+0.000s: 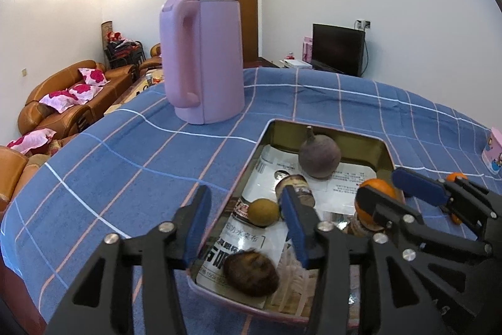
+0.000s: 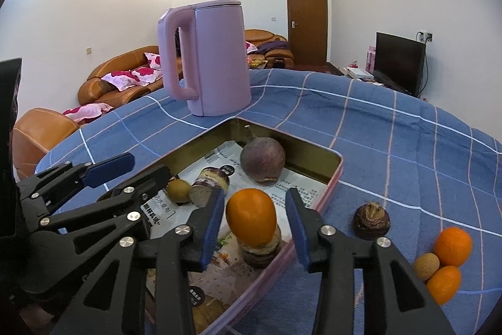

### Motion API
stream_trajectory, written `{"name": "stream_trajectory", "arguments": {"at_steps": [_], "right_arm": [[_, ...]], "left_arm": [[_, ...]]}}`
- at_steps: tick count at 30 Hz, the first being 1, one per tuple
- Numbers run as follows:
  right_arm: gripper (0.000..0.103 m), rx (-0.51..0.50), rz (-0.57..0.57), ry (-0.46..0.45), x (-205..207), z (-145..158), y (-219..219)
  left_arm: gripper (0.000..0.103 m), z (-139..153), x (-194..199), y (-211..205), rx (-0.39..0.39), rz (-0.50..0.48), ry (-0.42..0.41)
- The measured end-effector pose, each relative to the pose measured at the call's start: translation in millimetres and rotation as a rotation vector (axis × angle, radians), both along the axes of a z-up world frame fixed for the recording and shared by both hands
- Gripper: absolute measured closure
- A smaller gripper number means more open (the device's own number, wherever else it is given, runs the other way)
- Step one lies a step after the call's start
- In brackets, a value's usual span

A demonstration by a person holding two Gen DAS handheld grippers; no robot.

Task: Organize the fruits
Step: 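Lower the orange into the tin and open the right tool, then grasp the brown fruit with a pointed top with the right tool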

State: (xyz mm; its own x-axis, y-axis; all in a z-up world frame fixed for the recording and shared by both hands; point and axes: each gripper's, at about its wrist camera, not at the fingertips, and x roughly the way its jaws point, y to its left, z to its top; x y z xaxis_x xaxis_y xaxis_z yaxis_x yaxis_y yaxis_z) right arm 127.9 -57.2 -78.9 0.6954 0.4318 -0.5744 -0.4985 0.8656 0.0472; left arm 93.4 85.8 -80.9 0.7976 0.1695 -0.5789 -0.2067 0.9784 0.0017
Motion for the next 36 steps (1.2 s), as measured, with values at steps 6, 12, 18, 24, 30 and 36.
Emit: {"name": "stream_trajectory", "arguments": {"at_steps": [6, 12, 18, 24, 30, 36], "right_arm": [[0.045, 0.000, -0.023, -0.038, -13, 9, -20], [0.044, -0.043, -0.099, -0.089, -32, 19, -76], [0.044, -0.040, -0.214, -0.068, -19, 19, -122], [0.044, -0.068, -0.182, 0.000, 12, 8, -102], [0.044, -0.094, -0.170, 0.064, 45, -2, -81], [0.045, -0.136, -0.163, 0.176, 71, -25, -66]], "left_arm": [[0.017, 7, -10, -3, -0.003, -0.006, -0.028], [0.015, 14, -16, -25, 0.008, -0.046, -0.051], [0.014, 15, -14, -47, 0.021, -0.065, -0.045], [0.007, 26, -4, -56, 0.057, -0.056, -0.068], [0.006, 36, 9, -47, 0.049, -0.029, -0.078], [0.006, 35, 10, -43, 0.041, -0.025, -0.076]]}}
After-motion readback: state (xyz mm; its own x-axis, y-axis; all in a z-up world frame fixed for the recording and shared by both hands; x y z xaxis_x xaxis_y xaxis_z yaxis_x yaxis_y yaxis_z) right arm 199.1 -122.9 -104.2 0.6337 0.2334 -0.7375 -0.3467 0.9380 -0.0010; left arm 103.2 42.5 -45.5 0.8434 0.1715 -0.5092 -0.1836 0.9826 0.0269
